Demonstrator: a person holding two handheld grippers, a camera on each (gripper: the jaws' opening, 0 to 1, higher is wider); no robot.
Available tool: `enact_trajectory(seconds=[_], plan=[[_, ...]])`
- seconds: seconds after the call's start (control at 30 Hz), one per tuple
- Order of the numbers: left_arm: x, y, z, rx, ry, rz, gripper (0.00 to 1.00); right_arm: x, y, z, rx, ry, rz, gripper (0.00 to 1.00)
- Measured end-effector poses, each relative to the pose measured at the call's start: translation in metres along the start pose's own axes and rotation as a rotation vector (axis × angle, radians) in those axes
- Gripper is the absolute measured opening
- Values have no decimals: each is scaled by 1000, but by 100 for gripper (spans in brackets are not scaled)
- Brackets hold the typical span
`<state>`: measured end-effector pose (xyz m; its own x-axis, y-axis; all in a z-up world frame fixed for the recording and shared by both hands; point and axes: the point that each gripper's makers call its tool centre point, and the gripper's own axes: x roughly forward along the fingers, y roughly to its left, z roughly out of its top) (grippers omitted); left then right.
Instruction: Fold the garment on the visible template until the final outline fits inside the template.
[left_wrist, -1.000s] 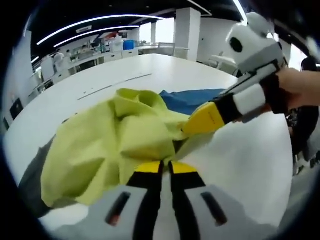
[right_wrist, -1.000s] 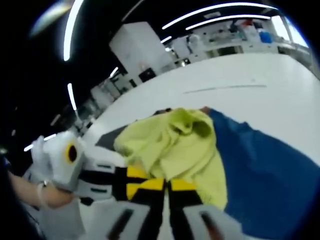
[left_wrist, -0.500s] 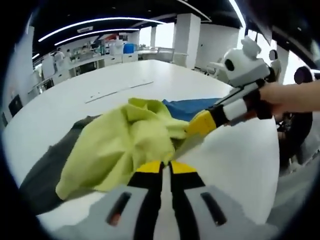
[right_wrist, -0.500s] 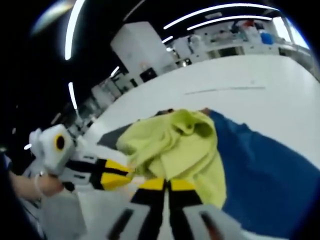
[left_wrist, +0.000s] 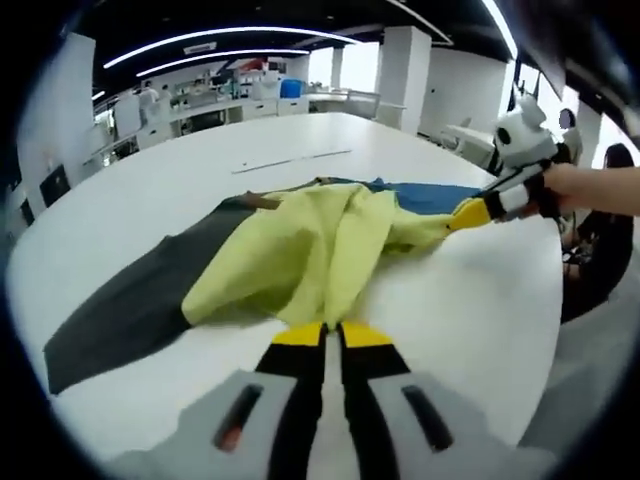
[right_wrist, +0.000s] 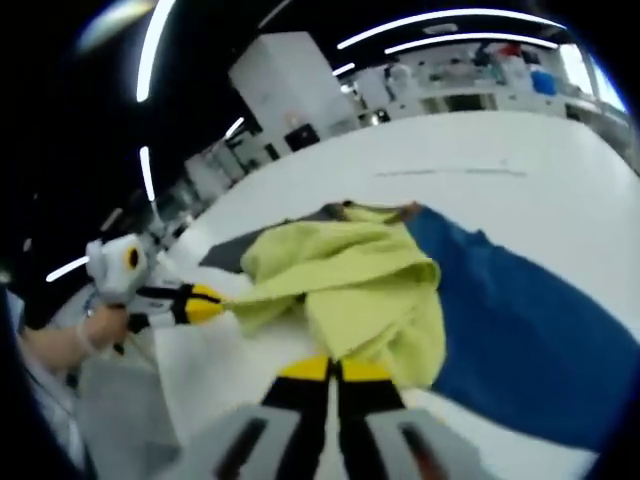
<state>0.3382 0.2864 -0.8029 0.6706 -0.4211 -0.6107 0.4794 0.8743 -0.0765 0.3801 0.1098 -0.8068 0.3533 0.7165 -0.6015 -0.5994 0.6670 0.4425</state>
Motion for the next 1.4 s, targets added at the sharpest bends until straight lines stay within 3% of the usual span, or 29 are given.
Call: enact_trajectory(seconds=[0.23,0.57,0.83,1.1,1.23,1.4], plan=[[-27,12,-15,12,19,17,2,-15,6,-22,2,21,-10,0],[-68,28,-38,51,59,32,2,-47,18,-48,-113,81,-28,0],[-94,35,-71,109,148,41,1,-71,15,-71,-149,106,-55,0],[-113,38,-85,144,214,39,0,-89,13,-82,-177,119,-83,0],[-120,42,-82,110,196,43,0,-99,21,-82,-199,114,-80,0],[-113,40,-90,100,198,34,0,-97,21,-85,-202,118,-79,0]])
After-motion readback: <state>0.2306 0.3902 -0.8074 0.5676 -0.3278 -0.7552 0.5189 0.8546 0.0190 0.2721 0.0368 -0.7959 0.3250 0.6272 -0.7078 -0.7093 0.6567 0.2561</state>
